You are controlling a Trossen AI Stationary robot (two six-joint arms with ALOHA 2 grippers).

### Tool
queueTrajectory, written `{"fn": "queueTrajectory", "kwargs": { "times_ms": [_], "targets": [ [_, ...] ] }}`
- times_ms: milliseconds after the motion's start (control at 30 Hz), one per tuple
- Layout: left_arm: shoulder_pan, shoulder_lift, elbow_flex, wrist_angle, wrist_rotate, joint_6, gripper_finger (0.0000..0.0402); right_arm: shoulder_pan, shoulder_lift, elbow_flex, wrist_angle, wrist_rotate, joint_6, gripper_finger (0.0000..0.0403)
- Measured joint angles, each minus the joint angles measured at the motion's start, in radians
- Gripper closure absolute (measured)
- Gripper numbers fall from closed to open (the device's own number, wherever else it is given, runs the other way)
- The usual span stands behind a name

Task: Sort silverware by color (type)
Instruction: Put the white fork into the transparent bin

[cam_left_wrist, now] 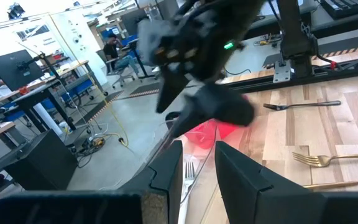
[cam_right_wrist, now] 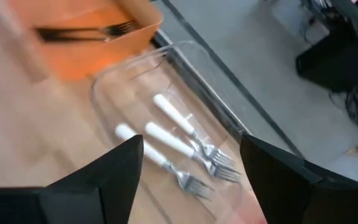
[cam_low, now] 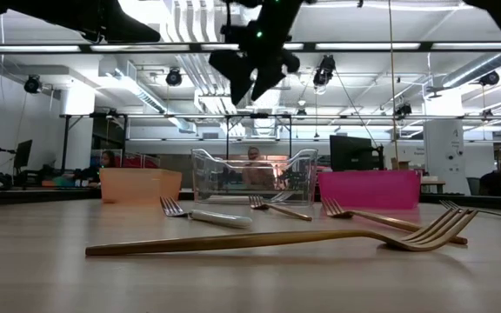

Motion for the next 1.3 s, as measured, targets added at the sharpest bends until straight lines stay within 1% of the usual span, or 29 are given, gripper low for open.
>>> {"fn": "queueTrajectory", "kwargs": {
  "times_ms": [167,267,300,367,467,567,667,767,833,867,967,1067,1167,1300],
  "targets": [
    [0.0,0.0,0.0,0.001,0.0,-0.01,0.0325,0.041,-0.121,-0.15,0.027,0.008,-0.037,0.0165],
    [0.0,0.0,0.0,0.002,0.001,-0.021,0.0325,0.055,-0.216,-0.281,0.114,0.007,-0.085,0.0172],
    [0.0,0.002,0.0,0.002,0.001,-0.027,0.0325,0.057,-0.25,-0.335,0.159,0.006,-0.103,0.0174],
    [0.0,0.004,0.0,0.003,0.001,-0.041,0.0325,0.057,-0.324,-0.446,0.266,-0.033,-0.149,0.0174],
    [0.0,0.009,0.0,0.003,0.001,-0.09,0.0325,0.054,-0.445,-0.624,0.451,-0.143,-0.233,0.0174],
    [0.0,0.027,0.0,0.005,0.001,-0.19,0.0325,0.053,-0.552,-0.794,0.645,-0.234,-0.328,0.0176],
    [0.0,0.06,0.0,0.01,0.001,-0.277,0.0325,0.05,-0.642,-0.935,0.802,-0.271,-0.399,0.0177],
    [0.0,0.106,0.0,0.056,0.0,-0.317,0.0325,0.042,-0.717,-1.039,0.924,-0.289,-0.454,0.0177],
    [0.0,0.145,0.0,0.127,0.0,-0.318,0.0325,0.036,-0.759,-1.091,0.99,-0.295,-0.489,0.0177],
    [0.001,0.165,0.0,0.174,0.0,-0.313,0.0325,0.03,-0.779,-1.111,1.016,-0.314,-0.507,0.0177],
    [0.011,0.229,0.011,0.288,0.0,-0.275,0.0325,0.006,-0.83,-1.139,1.052,-0.408,-0.542,0.0177],
    [0.034,0.292,0.068,0.288,0.0,-0.245,0.0325,-0.025,-0.869,-1.141,1.058,-0.493,-0.568,0.0177],
    [0.069,0.357,0.142,0.274,0.004,-0.212,0.0325,-0.049,-0.894,-1.141,1.049,-0.546,-0.601,0.0177],
    [0.137,0.444,0.251,0.183,0.103,-0.166,0.0325,-0.065,-0.909,-1.141,1.024,-0.552,-0.647,0.0177]
  ]
}}
